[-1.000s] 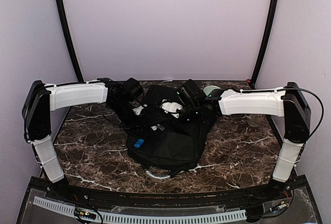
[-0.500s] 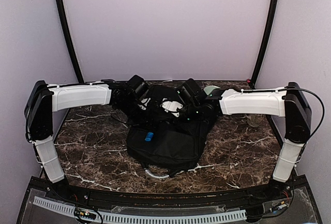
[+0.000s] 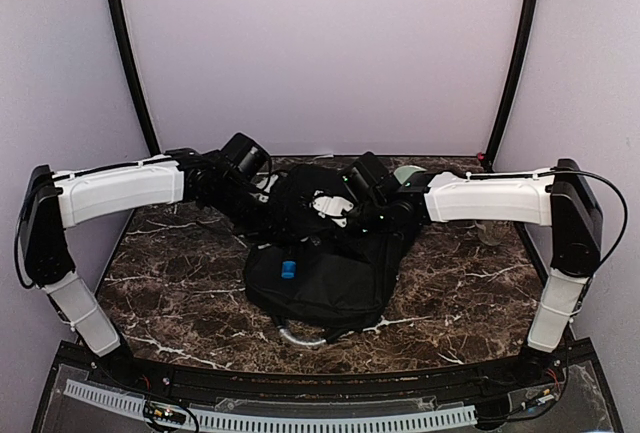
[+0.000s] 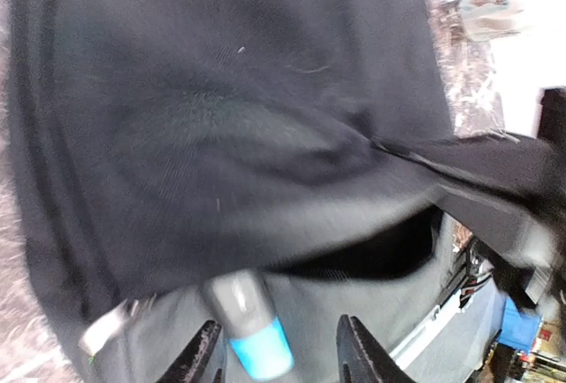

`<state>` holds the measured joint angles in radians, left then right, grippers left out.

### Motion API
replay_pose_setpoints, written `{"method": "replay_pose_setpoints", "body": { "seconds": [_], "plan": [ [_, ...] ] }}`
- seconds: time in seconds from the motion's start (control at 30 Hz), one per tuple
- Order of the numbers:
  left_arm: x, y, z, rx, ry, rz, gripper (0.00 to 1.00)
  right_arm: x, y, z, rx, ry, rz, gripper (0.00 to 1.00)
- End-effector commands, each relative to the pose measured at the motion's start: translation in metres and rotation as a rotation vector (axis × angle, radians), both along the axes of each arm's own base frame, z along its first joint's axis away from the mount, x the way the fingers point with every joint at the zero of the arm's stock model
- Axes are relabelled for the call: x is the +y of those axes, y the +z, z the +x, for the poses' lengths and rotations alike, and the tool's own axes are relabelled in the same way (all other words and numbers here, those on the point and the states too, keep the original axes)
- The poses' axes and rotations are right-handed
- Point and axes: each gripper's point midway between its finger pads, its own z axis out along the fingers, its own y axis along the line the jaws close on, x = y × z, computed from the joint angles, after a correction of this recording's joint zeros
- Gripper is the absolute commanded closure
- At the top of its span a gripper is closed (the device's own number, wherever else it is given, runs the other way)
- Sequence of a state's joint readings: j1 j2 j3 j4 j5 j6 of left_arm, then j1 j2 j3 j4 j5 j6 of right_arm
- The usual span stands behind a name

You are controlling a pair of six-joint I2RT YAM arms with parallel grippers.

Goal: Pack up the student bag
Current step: Place the pen in the upper front pocket of the bag, then adjust the pen in the upper front pocket of the bag.

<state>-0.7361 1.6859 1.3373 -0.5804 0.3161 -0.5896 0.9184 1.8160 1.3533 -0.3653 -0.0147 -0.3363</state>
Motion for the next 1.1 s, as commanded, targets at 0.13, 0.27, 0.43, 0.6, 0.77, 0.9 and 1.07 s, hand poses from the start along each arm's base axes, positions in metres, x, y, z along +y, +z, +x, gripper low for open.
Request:
{"method": "replay_pose_setpoints", "body": {
  "seconds": [0.13, 0.27, 0.43, 0.6, 0.77, 0.9, 1.07],
  "plan": [
    [0.048, 0.017, -0.04, -0.123, -0.148, 0.1, 0.58, 0.018, 0.013, -0.026, 0.041, 0.093, 0.066, 0.99],
    [0.052, 0.01, -0.062, -0.287, -0.335, 0.126, 0.58, 0.018, 0.012, -0.027, 0.046, 0.094, 0.067, 0.99],
    [0.041, 0.013, -0.071, -0.503, -0.482, 0.102, 0.6, 0.019, 0.01, -0.027, 0.053, 0.096, 0.065, 0.99],
    [0.023, 0.015, -0.077, -0.69, -0.584, 0.004, 0.6, 0.02, 0.01, -0.027, 0.052, 0.095, 0.065, 0.99],
    [0.017, 0.008, -0.075, -0.85, -0.657, 0.078, 0.69, 0.019, 0.011, -0.026, 0.048, 0.092, 0.062, 0.99],
    [0.016, 0.005, -0.067, -0.922, -0.657, 0.113, 0.69, 0.019, 0.009, -0.026, 0.048, 0.091, 0.06, 0.99],
    [0.015, -0.002, -0.063, -0.965, -0.675, 0.139, 0.68, 0.019, 0.009, -0.026, 0.047, 0.09, 0.059, 0.99]
  ]
}}
